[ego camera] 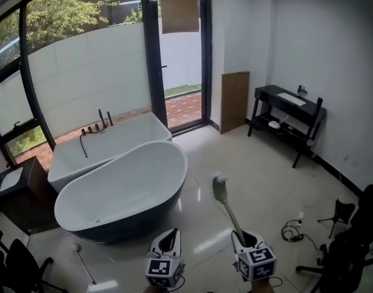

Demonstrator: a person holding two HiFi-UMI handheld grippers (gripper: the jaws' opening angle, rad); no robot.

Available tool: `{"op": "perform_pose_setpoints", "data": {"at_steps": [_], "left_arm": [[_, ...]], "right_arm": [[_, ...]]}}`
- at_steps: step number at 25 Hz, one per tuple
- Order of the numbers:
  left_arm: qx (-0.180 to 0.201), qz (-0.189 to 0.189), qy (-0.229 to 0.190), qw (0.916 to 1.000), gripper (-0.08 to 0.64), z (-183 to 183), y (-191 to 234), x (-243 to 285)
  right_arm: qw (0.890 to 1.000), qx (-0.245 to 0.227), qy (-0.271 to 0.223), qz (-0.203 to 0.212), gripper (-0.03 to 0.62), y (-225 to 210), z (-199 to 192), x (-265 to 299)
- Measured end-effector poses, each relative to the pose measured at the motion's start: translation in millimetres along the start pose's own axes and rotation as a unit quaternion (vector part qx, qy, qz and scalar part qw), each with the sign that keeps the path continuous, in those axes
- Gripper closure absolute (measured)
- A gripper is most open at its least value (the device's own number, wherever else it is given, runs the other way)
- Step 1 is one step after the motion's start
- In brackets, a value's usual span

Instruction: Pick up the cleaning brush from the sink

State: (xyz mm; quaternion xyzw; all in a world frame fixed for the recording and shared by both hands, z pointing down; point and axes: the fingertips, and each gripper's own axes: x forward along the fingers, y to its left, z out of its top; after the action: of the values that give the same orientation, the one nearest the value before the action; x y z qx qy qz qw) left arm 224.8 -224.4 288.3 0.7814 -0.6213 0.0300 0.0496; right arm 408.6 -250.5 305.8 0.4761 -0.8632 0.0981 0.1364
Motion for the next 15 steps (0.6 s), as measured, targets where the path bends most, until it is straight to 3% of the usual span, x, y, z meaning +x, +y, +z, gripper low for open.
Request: {"op": "perform_pose_setpoints", "data": {"at_steps": [5,15], "left_arm": [[0.022,-0.057,-0.001,0.9981,0.554,-12.1,-62.5,32.9],[0.019,-0.065,-0.001,0.9977,0.554,-17.2,-63.6,45.6]], "right_arm": [[0.999,0.021,-0.015,-0.023,0.545,-51.5,-5.1,-22.7],[0.998,0.037,-0.026,-0.034,0.545,-56.5,-13.6,-26.7]]}}
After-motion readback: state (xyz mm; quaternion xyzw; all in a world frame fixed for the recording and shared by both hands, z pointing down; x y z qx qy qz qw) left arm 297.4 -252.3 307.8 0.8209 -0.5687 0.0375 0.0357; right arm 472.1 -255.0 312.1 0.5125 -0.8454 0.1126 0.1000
